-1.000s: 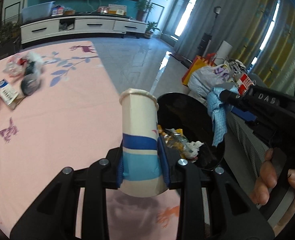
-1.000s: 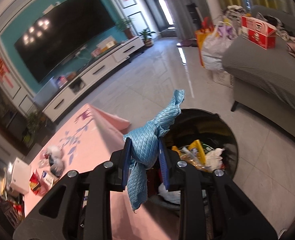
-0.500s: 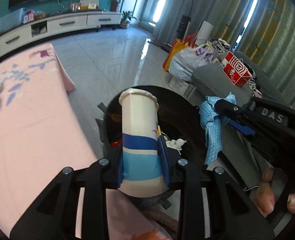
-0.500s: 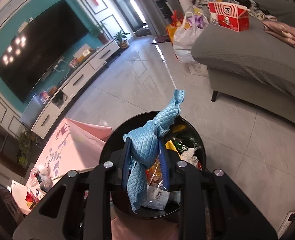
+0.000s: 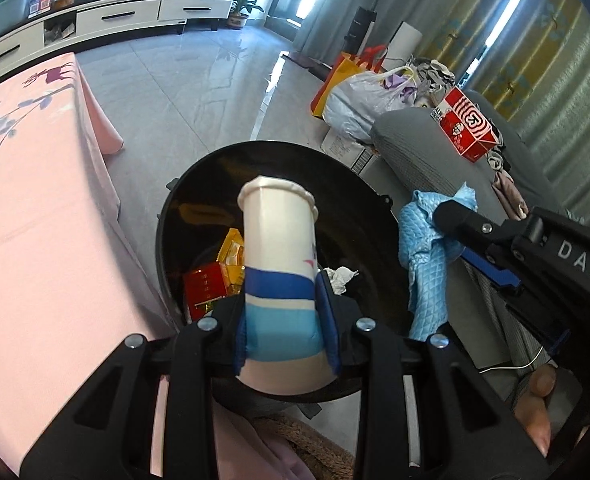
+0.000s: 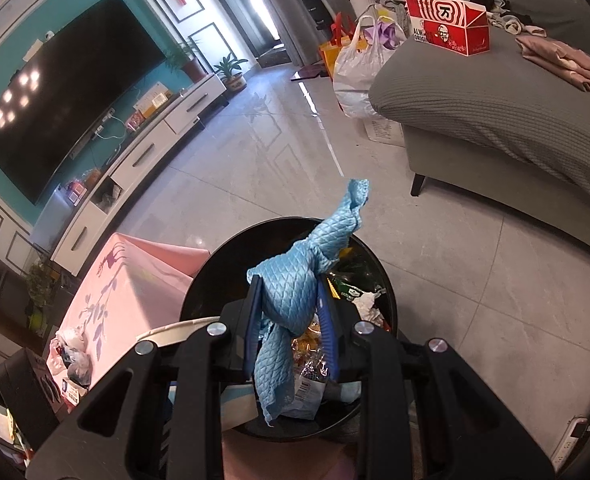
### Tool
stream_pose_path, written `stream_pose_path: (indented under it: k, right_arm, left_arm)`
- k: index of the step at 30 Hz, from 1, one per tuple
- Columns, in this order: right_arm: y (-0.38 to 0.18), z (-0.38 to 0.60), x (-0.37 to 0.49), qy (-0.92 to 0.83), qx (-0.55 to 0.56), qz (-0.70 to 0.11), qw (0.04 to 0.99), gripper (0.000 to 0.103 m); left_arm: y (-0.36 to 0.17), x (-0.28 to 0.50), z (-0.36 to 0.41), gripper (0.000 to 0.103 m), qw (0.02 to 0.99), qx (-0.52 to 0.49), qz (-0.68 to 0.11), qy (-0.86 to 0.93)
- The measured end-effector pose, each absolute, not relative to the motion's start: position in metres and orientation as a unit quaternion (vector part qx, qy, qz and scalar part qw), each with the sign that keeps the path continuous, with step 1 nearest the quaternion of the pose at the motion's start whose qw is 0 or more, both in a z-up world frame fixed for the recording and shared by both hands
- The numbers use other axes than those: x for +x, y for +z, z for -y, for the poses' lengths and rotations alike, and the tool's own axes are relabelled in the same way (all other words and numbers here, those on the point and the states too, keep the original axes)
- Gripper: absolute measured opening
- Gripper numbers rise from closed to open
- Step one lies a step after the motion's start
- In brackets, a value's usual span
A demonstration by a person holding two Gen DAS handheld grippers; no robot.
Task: Collect trash
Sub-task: 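Open both tools over the black bin, dropping the paper cup and blue cloth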
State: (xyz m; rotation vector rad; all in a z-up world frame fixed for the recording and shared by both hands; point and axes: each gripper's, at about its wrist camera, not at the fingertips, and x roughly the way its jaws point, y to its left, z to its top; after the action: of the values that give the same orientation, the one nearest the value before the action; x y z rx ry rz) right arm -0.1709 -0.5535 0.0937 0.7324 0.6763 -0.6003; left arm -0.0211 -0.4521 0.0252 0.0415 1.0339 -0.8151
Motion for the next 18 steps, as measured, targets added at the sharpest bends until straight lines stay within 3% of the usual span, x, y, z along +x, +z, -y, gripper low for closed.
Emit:
stream_pose_path:
  k: [11, 13, 14, 15, 18]
  right_arm:
    - [0.091, 0.555, -0.167, -0.288, 0.344, -0.328, 0.831, 0.029]
    - [0.091, 0.554, -0.168, -0.288, 0.344, -0.328, 0.832, 0.032]
    - [0.091, 0.554, -0.168, -0.287, 0.345, -0.327, 0.832, 0.038]
    - [0.092, 0.554, -0.169, -0.286, 0.348, -0.324, 0.832, 0.040]
    - [0.094, 0.554, -0.171, -0.282, 0.357, -0.317, 0.832, 0.051]
  left_arm:
    - [0.025, -0.024, 0.455, 0.031, 0.786, 0.019, -0.479, -0.390]
    - [0.025, -0.023, 0.454, 0.040, 0.787, 0.013, -0.479, -0.388]
    - [0.026, -0.023, 0.452, 0.053, 0.788, 0.008, -0.478, -0.388]
    - [0.027, -0.023, 0.451, 0.059, 0.789, 0.005, -0.477, -0.388]
    - [0.035, -0.025, 0.440, 0.070, 0.798, 0.009, -0.462, -0.386]
